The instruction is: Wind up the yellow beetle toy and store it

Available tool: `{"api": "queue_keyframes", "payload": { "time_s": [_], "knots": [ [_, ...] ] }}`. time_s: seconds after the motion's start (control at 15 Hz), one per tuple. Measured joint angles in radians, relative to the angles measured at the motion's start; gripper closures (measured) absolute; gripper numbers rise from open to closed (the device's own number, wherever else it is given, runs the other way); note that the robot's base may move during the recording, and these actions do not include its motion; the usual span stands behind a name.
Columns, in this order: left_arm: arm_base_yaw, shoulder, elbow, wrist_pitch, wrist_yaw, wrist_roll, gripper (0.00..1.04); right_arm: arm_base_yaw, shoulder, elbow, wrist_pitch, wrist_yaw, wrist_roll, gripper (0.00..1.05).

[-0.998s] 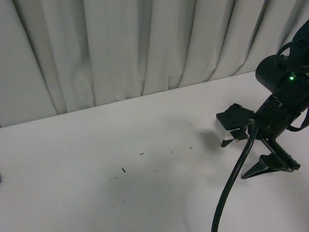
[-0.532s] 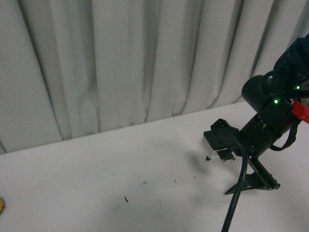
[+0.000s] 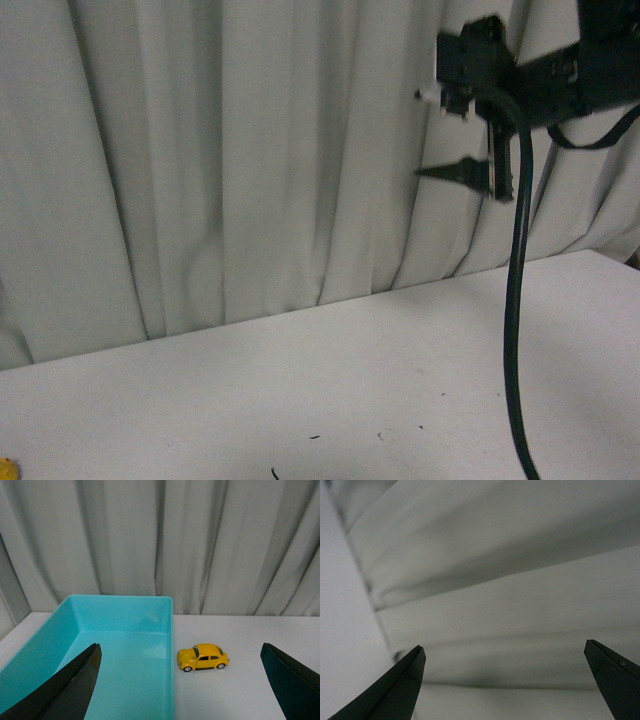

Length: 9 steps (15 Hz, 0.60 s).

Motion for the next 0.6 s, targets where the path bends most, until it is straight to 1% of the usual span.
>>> {"api": "queue_keyframes", "payload": {
  "time_s": [0.13,0.2,0.27,0.33,0.4,0.47,0.53,0.6],
  "knots": [
    [0.0,0.0,0.0,0.0,0.0,0.0,0.07,0.018,-0.115,-0.062,0.23,-0.002,0.229,0.07],
    [0.0,0.0,0.0,0.0,0.0,0.0,0.07,0.032,-0.173,-0.097,0.332,0.017,0.338,0.07],
    [0.0,0.0,0.0,0.0,0.0,0.0,0.07,0.066,-0.241,-0.155,0.372,0.176,0.515,0.15],
    [0.0,0.0,0.0,0.0,0.0,0.0,0.07,0.12,-0.346,-0.286,0.401,0.354,0.76,0.27],
    [0.0,0.0,0.0,0.0,0.0,0.0,0.07,0.177,-0.452,-0.426,0.422,0.484,0.986,0.4],
    [0.0,0.0,0.0,0.0,0.0,0.0,0.07,0.234,-0.558,-0.551,0.42,0.576,1.149,0.53],
    [0.0,0.0,0.0,0.0,0.0,0.0,0.07,0.282,-0.667,-0.666,0.416,0.634,1.258,0.65],
    [0.0,0.0,0.0,0.0,0.0,0.0,0.07,0.291,-0.768,-0.767,0.422,0.64,1.315,0.78]
  ]
}}
